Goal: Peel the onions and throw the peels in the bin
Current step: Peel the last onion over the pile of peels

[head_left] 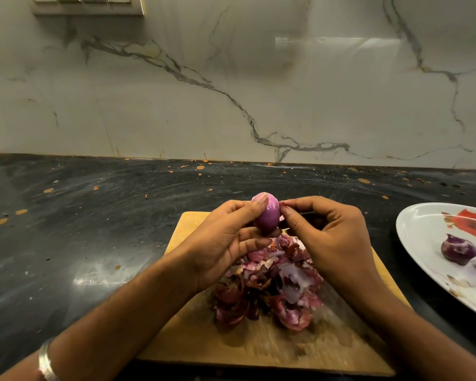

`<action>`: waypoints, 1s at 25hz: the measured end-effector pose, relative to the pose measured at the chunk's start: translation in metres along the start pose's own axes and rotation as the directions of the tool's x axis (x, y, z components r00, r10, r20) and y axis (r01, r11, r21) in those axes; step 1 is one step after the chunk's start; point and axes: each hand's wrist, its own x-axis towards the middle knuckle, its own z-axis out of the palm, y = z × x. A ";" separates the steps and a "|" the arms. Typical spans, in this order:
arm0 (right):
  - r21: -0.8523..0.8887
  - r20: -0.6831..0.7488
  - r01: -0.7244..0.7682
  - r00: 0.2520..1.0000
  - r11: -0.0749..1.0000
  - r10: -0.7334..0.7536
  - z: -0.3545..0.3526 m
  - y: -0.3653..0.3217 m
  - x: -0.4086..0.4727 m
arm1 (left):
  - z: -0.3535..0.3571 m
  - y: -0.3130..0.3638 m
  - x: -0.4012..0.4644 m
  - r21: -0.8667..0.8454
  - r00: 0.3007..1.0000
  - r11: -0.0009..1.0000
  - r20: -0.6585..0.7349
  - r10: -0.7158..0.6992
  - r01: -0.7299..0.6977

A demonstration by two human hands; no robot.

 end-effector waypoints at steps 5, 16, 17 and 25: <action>-0.195 -0.023 0.077 0.996 0.978 -0.083 0.002 -0.001 -0.002 | 0.001 -0.003 -0.002 0.035 1.000 0.999 -0.026 0.012 -0.012; -0.287 -0.102 -0.050 0.995 0.957 0.021 -0.003 0.002 0.003 | 0.002 -0.003 0.000 0.030 0.998 0.998 0.013 0.059 -0.059; -0.295 -0.085 -0.070 0.995 0.953 0.047 -0.004 0.003 0.004 | 0.001 -0.002 0.000 0.021 0.998 0.998 0.009 0.054 -0.054; -0.349 0.144 0.020 0.989 0.937 0.033 0.002 0.000 -0.001 | -0.004 -0.003 0.004 -0.041 0.997 0.998 -0.050 0.055 -0.057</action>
